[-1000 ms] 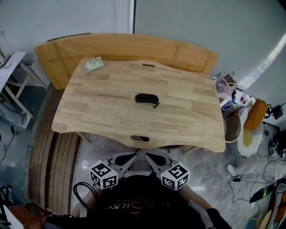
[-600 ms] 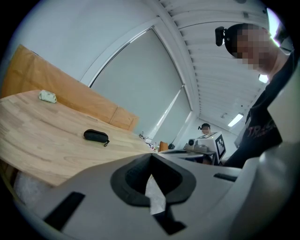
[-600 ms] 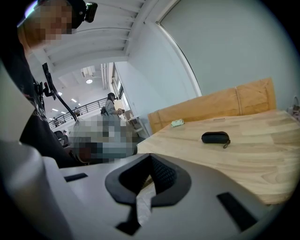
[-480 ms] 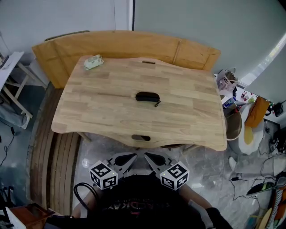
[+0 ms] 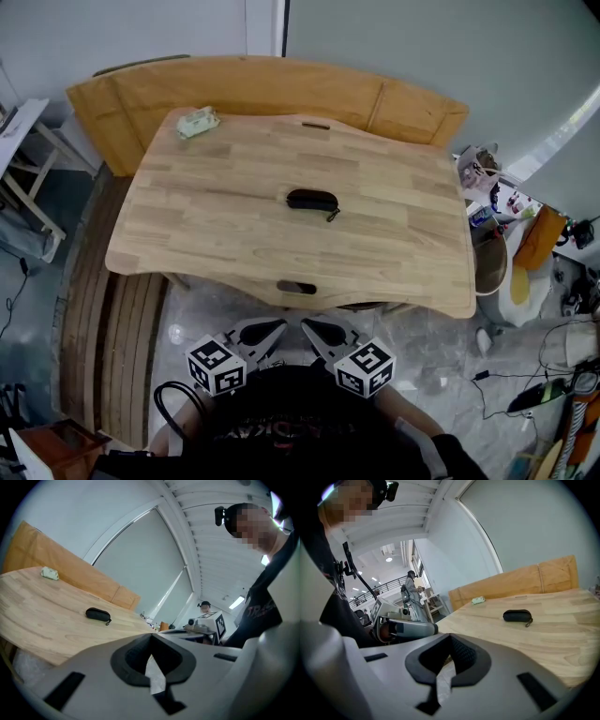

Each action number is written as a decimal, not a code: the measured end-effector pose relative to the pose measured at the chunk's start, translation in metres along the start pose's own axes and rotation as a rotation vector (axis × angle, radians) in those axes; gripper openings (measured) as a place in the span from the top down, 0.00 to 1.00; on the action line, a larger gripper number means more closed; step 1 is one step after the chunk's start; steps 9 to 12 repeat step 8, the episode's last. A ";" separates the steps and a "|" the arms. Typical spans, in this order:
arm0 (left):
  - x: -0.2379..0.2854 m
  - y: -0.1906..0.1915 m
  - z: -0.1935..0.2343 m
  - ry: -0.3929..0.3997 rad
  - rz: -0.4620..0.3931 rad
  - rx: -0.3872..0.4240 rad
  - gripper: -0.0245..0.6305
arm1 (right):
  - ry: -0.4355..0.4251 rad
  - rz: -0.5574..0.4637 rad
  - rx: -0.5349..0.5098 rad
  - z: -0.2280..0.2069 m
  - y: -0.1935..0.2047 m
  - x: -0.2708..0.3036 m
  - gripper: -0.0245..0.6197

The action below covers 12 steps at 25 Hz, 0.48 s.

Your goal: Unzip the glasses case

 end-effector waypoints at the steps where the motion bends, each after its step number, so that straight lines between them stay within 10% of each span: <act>1: 0.000 0.000 0.001 -0.001 -0.002 0.000 0.95 | -0.001 0.001 -0.002 0.000 0.000 0.001 0.94; 12: 0.001 -0.004 0.005 -0.002 -0.002 -0.003 0.95 | -0.007 0.009 -0.010 -0.001 -0.004 0.006 0.94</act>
Point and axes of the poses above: the fingertips, and each gripper's own axes: x forward along the fingers, z to its left, y out of its underside, the point moved 4 cm from there along -x, backward along the fingers, and after that the axes turned 1 degree about y, right-handed, at the moved point
